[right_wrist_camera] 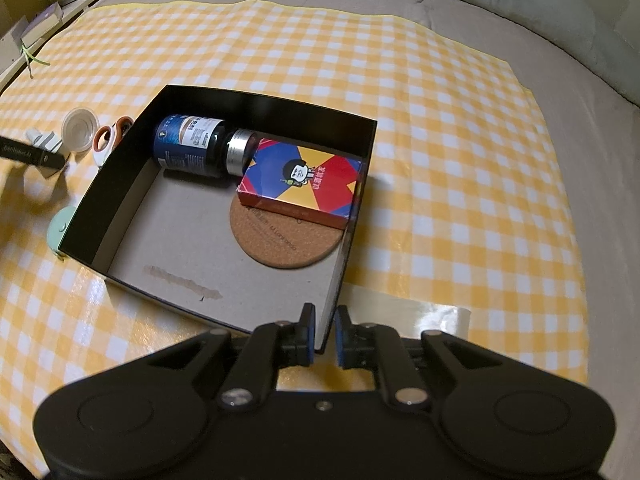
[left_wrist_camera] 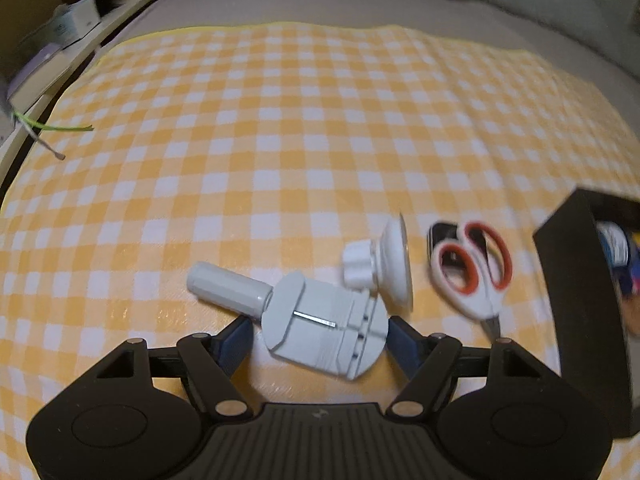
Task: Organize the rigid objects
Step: 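Lift the white plastic tool with the left gripper toward the black box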
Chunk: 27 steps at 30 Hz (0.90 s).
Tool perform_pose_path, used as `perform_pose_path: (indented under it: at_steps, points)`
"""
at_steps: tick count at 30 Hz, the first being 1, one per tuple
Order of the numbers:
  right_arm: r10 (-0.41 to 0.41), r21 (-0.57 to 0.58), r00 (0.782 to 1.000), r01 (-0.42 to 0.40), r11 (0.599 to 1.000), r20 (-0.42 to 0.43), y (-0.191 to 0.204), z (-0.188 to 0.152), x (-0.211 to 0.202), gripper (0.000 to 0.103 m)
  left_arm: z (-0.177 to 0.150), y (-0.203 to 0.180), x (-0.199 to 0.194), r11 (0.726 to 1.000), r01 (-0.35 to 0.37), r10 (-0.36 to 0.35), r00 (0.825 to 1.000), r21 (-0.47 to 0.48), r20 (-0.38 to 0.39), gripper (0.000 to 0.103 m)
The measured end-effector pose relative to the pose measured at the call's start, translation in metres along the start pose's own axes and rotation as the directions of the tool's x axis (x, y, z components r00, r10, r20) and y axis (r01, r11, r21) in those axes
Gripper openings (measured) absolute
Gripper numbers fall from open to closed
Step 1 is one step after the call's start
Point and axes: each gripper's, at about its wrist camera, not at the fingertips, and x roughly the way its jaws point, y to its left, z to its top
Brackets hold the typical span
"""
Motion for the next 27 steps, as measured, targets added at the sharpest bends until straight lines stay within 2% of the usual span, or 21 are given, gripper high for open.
perform_pose_path:
  at_steps: [3, 7, 11, 17, 23, 27]
  points:
    - [0.001, -0.002, 1.0, -0.001, 1.0, 0.0, 0.0, 0.0, 0.001, 0.012, 0.001, 0.002, 0.001, 0.999, 0.011, -0.01, 1.0, -0.041, 0.021, 0.066]
    - [0.001, -0.005, 1.0, -0.001, 1.0, -0.003, 0.0, 0.0, 0.002, 0.012, 0.002, 0.0, 0.004, 1.0, -0.001, 0.001, 0.999, -0.014, 0.041, 0.065]
    - [0.001, -0.006, 1.0, -0.001, 1.0, -0.004, 0.0, 0.0, 0.003, 0.012, 0.002, -0.002, 0.003, 0.999, 0.032, -0.031, 0.999, -0.019, 0.039, 0.065]
    - [0.004, 0.002, 1.0, -0.004, 1.0, -0.003, 0.0, 0.001, 0.003, 0.01, 0.0, 0.008, -0.029, 0.996, 0.074, -0.069, 0.994, -0.055, 0.089, 0.065]
    - [0.011, 0.016, 1.0, -0.011, 1.0, 0.003, -0.004, 0.0, 0.0, 0.007, 0.004, 0.004, -0.07, 0.986, 0.158, -0.148, 0.974, -0.046, 0.174, 0.065]
    - [0.012, 0.018, 1.0, -0.012, 1.0, 0.005, -0.005, -0.001, -0.001, 0.007, 0.005, -0.011, -0.093, 0.971, 0.238, -0.232, 0.95, -0.004, 0.211, 0.065]
